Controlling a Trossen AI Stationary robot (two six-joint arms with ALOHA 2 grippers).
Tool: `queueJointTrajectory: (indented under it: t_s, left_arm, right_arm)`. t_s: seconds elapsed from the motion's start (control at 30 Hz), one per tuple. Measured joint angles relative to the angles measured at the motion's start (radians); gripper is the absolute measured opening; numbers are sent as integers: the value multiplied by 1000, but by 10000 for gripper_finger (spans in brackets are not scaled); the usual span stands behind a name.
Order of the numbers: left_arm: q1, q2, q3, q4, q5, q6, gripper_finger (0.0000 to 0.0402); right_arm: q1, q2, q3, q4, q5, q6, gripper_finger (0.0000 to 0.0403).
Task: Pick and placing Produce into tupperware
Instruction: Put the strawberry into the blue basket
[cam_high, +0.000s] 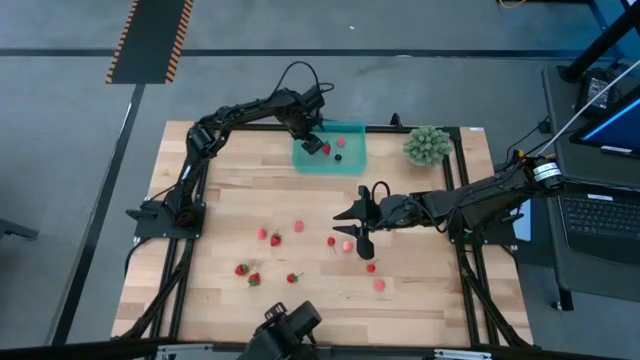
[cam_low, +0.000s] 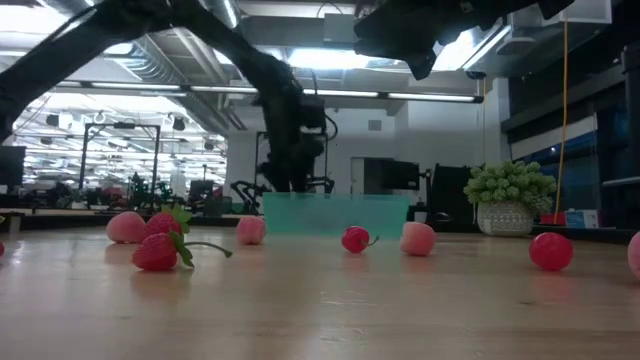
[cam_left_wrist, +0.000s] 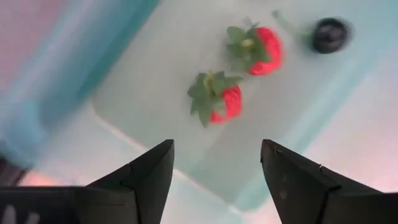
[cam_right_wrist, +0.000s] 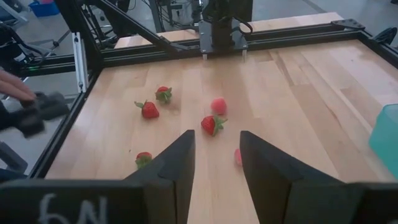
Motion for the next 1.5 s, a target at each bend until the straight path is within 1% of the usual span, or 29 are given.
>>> queueJointTrajectory:
  t_s: [0.17,0.3,0.47,0.57,0.7,0.83,0.93,1.07,1.23,1.5]
  left_arm:
    - [-17,-108,0,-76,0,40,222]
    - [-49,-203,0,-200,-4,52,220]
    - [-103,-302,-4,-329,-83,46,220]
    - [-138,-373,-53,-360,-110,51,220]
    - [-184,-510,-205,-364,-111,59,220]
    - [-220,-683,-441,-303,-101,85,220]
    - [-257,-798,-586,-223,-60,72,220]
    - [-322,-915,-711,-130,21,39,220]
    - [-442,-1035,-826,-122,39,-108,220]
    - [-693,-1200,-992,-101,47,-459,220]
  right_arm:
    - [0,0,0,0,0,0,129]
    - [0,0,0,4,0,5,129]
    - [0,0,-1,50,0,4,129]
    - [0,0,-1,67,0,2,129]
    - [0,0,-1,73,0,16,129]
    - [0,0,-1,80,0,27,129]
    - [0,0,-1,81,0,25,129]
    - [0,0,-1,81,0,-2,129]
    - [0,0,-1,80,0,-6,129]
    - [0,0,-1,75,0,-28,129]
